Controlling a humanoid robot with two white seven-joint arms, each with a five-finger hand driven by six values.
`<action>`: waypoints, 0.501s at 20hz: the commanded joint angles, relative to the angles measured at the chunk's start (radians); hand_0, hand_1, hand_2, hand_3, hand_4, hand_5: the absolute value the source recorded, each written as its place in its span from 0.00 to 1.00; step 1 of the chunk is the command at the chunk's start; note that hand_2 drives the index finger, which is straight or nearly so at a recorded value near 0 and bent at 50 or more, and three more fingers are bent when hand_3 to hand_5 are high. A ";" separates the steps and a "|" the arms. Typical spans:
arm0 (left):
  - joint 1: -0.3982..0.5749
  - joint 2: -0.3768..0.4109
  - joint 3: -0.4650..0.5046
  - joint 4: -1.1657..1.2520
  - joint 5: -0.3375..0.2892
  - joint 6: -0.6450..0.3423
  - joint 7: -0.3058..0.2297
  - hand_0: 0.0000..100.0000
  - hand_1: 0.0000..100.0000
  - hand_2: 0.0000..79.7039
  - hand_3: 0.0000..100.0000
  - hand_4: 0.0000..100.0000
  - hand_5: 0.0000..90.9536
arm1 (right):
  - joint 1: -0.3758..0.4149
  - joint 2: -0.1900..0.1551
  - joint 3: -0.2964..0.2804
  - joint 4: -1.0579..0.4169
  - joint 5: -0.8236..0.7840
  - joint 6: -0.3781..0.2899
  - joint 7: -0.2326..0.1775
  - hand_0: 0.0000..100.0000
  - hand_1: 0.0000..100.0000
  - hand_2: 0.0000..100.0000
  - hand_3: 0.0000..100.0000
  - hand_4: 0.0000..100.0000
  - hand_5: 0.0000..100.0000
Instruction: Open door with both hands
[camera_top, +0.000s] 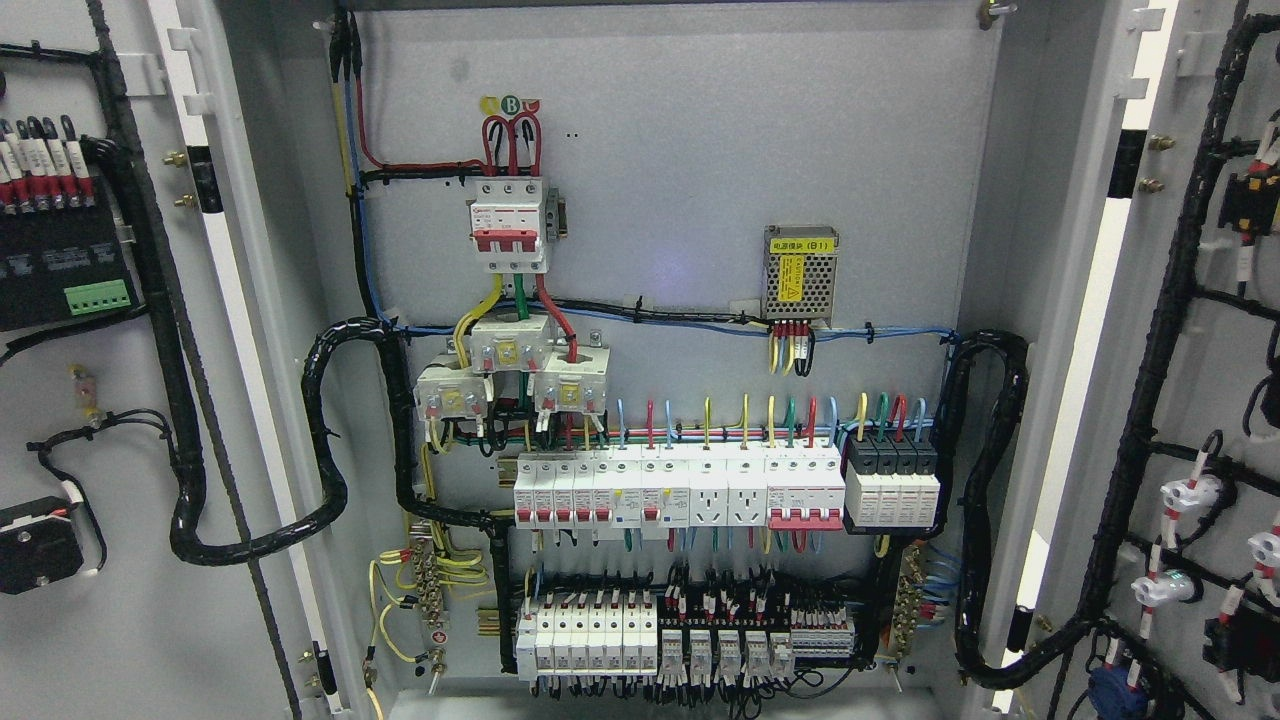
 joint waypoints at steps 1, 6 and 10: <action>0.048 0.001 -0.117 -0.220 -0.002 -0.201 0.000 0.00 0.00 0.00 0.00 0.03 0.00 | 0.004 -0.006 0.013 -0.017 0.006 -0.323 0.001 0.00 0.00 0.00 0.00 0.00 0.00; 0.048 0.001 -0.218 -0.253 -0.023 -0.208 0.001 0.00 0.00 0.00 0.00 0.03 0.00 | -0.001 -0.009 0.014 -0.030 0.007 -0.323 0.004 0.00 0.00 0.00 0.00 0.00 0.00; 0.056 -0.005 -0.299 -0.251 -0.103 -0.208 0.001 0.00 0.00 0.00 0.00 0.03 0.00 | -0.010 -0.022 0.014 -0.040 0.007 -0.323 0.004 0.00 0.00 0.00 0.00 0.00 0.00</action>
